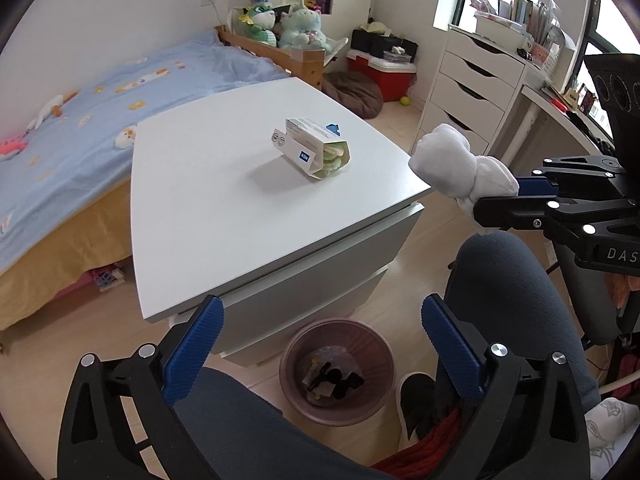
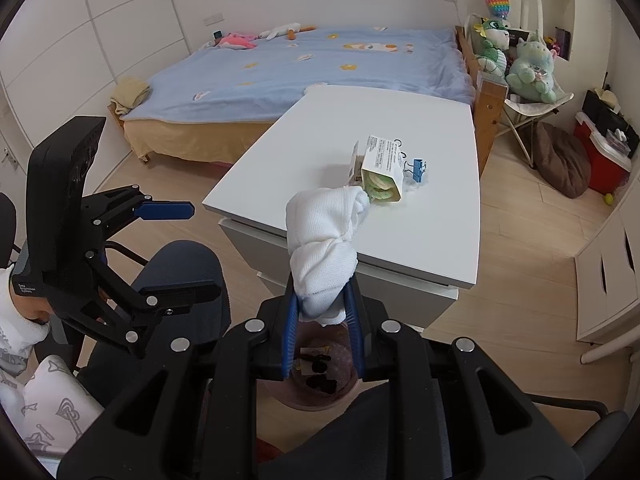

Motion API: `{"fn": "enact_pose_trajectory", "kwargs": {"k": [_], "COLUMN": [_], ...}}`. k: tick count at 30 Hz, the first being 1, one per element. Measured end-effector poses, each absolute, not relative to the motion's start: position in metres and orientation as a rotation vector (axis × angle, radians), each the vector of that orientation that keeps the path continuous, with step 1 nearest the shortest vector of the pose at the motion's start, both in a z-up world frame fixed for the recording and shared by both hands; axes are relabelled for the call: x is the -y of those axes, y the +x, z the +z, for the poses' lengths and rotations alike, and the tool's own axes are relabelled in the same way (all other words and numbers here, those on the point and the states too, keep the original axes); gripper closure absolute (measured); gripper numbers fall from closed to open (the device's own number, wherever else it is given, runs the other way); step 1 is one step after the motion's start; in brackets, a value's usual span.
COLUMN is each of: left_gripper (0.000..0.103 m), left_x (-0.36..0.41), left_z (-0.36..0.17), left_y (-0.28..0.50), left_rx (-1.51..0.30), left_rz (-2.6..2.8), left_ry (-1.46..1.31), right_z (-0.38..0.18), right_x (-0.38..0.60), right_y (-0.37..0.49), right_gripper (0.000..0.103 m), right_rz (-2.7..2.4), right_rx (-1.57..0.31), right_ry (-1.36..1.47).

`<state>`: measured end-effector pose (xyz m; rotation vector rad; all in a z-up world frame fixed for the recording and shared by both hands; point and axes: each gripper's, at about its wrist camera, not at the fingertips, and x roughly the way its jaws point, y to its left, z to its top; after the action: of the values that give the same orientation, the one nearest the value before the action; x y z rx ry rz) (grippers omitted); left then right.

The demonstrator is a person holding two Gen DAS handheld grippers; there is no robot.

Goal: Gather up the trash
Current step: 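Open the right tool over the wastebasket to drop the white cloth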

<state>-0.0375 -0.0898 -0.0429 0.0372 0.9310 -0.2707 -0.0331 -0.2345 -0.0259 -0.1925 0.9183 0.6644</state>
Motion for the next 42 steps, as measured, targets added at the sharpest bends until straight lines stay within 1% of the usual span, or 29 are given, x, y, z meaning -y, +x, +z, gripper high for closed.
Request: {"fn": "enact_pose_trajectory", "kwargs": {"k": [17, 28, 42], "left_gripper": [0.008, 0.008, 0.008], "left_x": [0.057, 0.042, 0.035], "left_z": [-0.036, -0.038, -0.036], "left_y": [-0.051, -0.056, -0.057], "left_rx": [-0.897, -0.896, -0.885], "left_rz": [-0.161, -0.134, -0.127], "left_ry": [-0.015, -0.060, -0.073], "right_z": [-0.028, -0.050, -0.060], "right_x": [0.228, 0.207, 0.194], "right_y": [-0.049, -0.061, -0.067], "right_gripper": [0.081, 0.081, 0.081], "right_rz": [0.722, 0.789, 0.832], "right_rx": [-0.933, -0.994, -1.036], "right_ry": [-0.211, -0.241, -0.263]}}
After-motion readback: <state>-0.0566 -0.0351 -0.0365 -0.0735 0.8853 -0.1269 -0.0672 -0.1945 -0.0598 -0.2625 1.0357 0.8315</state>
